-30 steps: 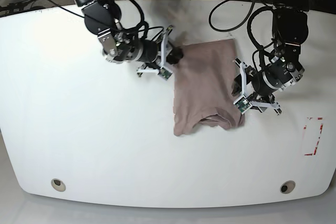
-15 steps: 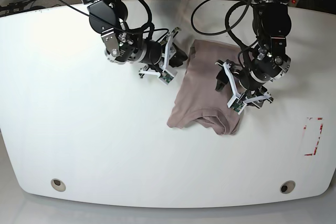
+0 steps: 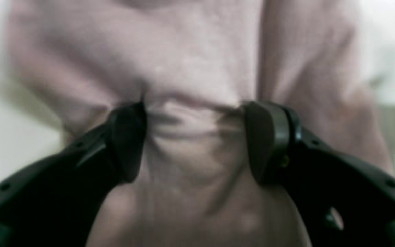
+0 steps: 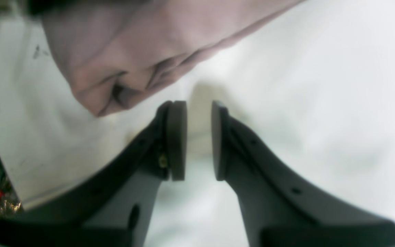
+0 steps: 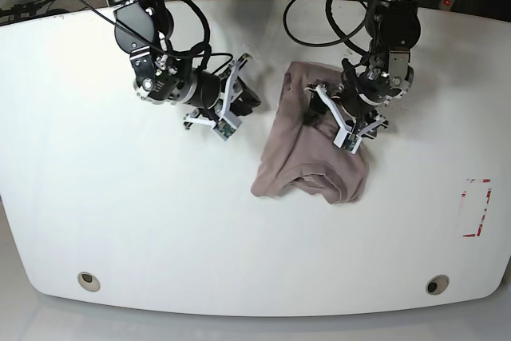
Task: Fold the T-shirt properly
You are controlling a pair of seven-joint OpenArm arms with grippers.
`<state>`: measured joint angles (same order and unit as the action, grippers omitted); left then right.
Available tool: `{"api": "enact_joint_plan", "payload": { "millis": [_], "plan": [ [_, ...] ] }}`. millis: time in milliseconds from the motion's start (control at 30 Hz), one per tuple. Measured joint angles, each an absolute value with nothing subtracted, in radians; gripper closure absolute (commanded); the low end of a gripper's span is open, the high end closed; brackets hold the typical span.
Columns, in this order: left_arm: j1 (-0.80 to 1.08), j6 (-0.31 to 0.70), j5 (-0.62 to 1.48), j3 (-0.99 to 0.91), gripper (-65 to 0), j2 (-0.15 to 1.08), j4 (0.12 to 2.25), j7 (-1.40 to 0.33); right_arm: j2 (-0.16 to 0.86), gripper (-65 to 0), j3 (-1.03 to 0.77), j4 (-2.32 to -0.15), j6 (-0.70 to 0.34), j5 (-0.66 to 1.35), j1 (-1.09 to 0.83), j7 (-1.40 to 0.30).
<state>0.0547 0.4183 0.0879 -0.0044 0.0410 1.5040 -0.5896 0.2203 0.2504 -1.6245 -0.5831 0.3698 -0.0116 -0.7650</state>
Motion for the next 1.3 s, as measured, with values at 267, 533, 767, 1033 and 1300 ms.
{"api": "enact_joint_plan", "payload": {
  "millis": [267,533,767,1033,1300],
  "plan": [
    [0.001,0.472,0.199,-0.016,-42.8,0.237,1.335,-0.477,0.246,-12.2,0.102,-1.625,-0.577,0.559,-0.03,-0.765],
    [0.016,0.445,0.192,-0.233,-42.8,0.479,1.172,-0.48,0.308,-12.2,0.015,-1.626,-0.577,0.657,-0.03,-0.765],
    [0.034,0.607,0.165,-0.351,-42.6,0.636,0.994,-0.442,0.31,-12.2,0.004,-1.662,-0.576,0.652,-0.043,-0.764],
    [0.078,0.683,0.117,-0.405,-38.5,0.748,0.912,-0.439,0.308,-12.2,0.004,-1.695,-0.576,0.652,-0.087,-0.764],
    [0.102,0.699,0.065,-0.606,-36.1,0.75,1.112,-0.56,0.299,-12.2,-0.035,-1.705,-0.575,0.561,-0.119,-0.731]
  ]
}}
